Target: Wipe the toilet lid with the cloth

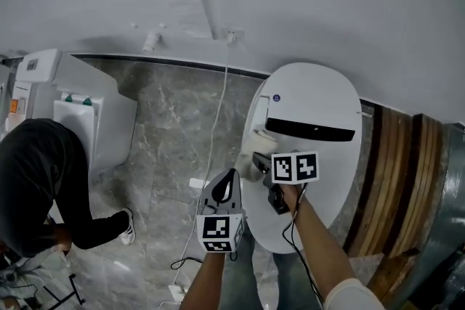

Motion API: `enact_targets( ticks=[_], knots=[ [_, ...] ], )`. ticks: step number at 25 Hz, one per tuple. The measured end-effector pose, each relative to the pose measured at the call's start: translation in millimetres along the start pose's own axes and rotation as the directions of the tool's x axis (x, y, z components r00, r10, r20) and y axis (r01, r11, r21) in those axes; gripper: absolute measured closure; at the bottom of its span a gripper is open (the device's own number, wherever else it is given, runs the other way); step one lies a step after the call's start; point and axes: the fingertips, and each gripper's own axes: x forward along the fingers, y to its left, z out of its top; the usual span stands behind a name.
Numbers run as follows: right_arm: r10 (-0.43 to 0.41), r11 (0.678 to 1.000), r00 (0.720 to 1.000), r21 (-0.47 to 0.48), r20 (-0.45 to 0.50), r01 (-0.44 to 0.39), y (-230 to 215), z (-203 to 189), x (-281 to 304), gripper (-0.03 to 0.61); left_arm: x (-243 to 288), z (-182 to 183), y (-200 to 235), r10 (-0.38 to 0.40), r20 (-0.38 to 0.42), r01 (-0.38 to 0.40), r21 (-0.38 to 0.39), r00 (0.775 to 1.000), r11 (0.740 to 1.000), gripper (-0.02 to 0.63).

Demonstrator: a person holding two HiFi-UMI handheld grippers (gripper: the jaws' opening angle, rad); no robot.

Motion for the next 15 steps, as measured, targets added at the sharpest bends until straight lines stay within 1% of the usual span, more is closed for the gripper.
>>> enact_targets(
  ticks=[3,7,12,15],
  knots=[
    [-0.041,0.999,0.999,-0.027,-0.029,0.041,-18,-1,-4,0.488,5,1,-6,-0.01,0.001,0.01,0.001,1.0,1.0,0.601],
    [-0.039,0.999,0.998,-0.012,-0.044,0.039,-52,-5,-30,0.486,15,-2,-22,-0.026,-0.009,0.026,0.012,1.0,1.0,0.601],
    [-0.068,0.997,0.997,0.02,-0.043,0.069,-122,-12,-86,0.486,25,-6,-51,-0.049,-0.016,0.049,0.023,0.999,0.999,0.601],
    [-0.115,0.992,0.993,0.04,-0.037,0.116,-171,-17,-125,0.486,28,-12,-69,-0.06,-0.026,0.061,0.029,0.998,0.998,0.601]
  ],
)
